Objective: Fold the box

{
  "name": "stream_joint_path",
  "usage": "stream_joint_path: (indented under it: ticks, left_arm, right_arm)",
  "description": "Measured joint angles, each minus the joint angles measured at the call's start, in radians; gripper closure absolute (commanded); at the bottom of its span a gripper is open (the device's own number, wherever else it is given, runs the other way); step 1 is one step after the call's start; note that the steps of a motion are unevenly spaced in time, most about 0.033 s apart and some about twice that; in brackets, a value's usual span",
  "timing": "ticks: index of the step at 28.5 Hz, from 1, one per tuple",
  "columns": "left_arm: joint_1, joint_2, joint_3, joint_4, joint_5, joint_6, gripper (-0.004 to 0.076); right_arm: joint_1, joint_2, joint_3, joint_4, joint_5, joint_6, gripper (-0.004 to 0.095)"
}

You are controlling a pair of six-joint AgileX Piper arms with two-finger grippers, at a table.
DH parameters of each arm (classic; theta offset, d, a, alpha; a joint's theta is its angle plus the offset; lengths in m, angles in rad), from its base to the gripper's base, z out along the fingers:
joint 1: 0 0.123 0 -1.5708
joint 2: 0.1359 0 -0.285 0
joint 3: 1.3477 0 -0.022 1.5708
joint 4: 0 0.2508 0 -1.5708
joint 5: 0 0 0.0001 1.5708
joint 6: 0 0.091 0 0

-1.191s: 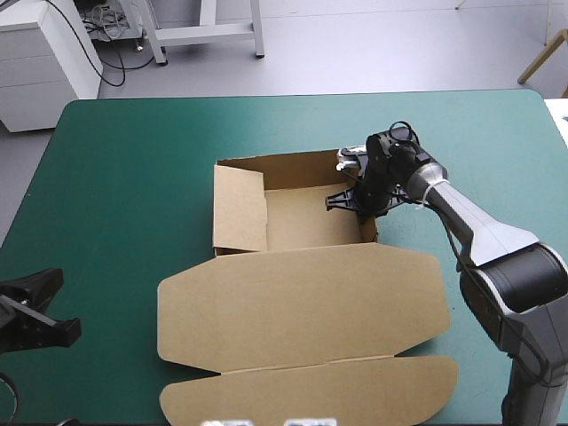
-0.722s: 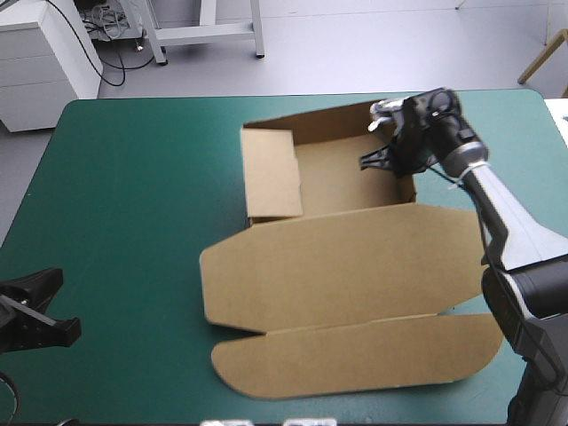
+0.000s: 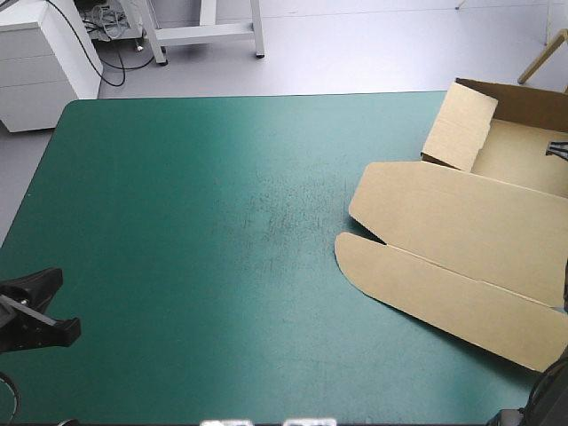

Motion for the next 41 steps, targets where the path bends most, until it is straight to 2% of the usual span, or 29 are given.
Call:
stream_joint_path:
  ticks: [2, 5, 7, 9, 12, 20, 25, 28, 32, 35, 38, 41]
  left_arm:
    - [0.0, 0.0, 0.0, 0.015, 0.0, 0.0, 0.0734]
    - [0.0, 0.0, 0.0, 0.027, 0.0, 0.0, 0.0734]
    - [0.0, 0.0, 0.0, 0.03, 0.0, 0.0, 0.0734]
    - [0.0, 0.0, 0.0, 0.031, 0.0, 0.0, 0.0734]
    - [0.0, 0.0, 0.0, 0.031, 0.0, 0.0, 0.0734]
    - [0.0, 0.0, 0.0, 0.031, 0.0, 0.0, 0.0734]
    - [0.0, 0.0, 0.0, 0.037, 0.0, 0.0, 0.0734]
    - [0.0, 0.0, 0.0, 0.042, 0.0, 0.0, 0.0734]
    - [0.0, 0.0, 0.0, 0.042, 0.0, 0.0, 0.0734]
    - [0.0, 0.0, 0.0, 0.047, 0.0, 0.0, 0.0734]
    - [0.0, 0.0, 0.0, 0.052, 0.0, 0.0, 0.0734]
    - [0.0, 0.0, 0.0, 0.053, 0.0, 0.0, 0.0734]
  right_arm:
    - [-0.036, 0.032, 0.0, 0.025, 0.0, -0.026, 0.0868]
    - [-0.05, 0.054, 0.0, 0.061, 0.0, -0.045, 0.0673]
    - [-0.051, 0.056, 0.0, 0.084, 0.006, -0.045, 0.0485]
    - [-0.051, 0.056, 0.0, 0.1, 0.016, -0.047, 0.024]
    - [-0.051, 0.056, -0.001, 0.108, 0.03, -0.048, -0.0037]
    - [-0.051, 0.04, -0.004, 0.112, 0.035, -0.049, -0.0019]
    - [-0.051, -0.056, -0.005, 0.12, 0.037, -0.075, -0.0018]
    - [-0.051, -0.138, -0.008, 0.162, 0.042, -0.091, -0.0018]
    - [-0.036, -0.256, -0.005, 0.28, 0.045, -0.143, 0.0014]
    - [0.02, -0.343, 0.019, 0.329, 0.048, -0.162, 0.0104]
    - [0.101, -0.412, 0.066, 0.345, 0.05, -0.168, 0.0281]
    - [0.193, -0.471, 0.134, 0.345, 0.051, -0.174, 0.0573]
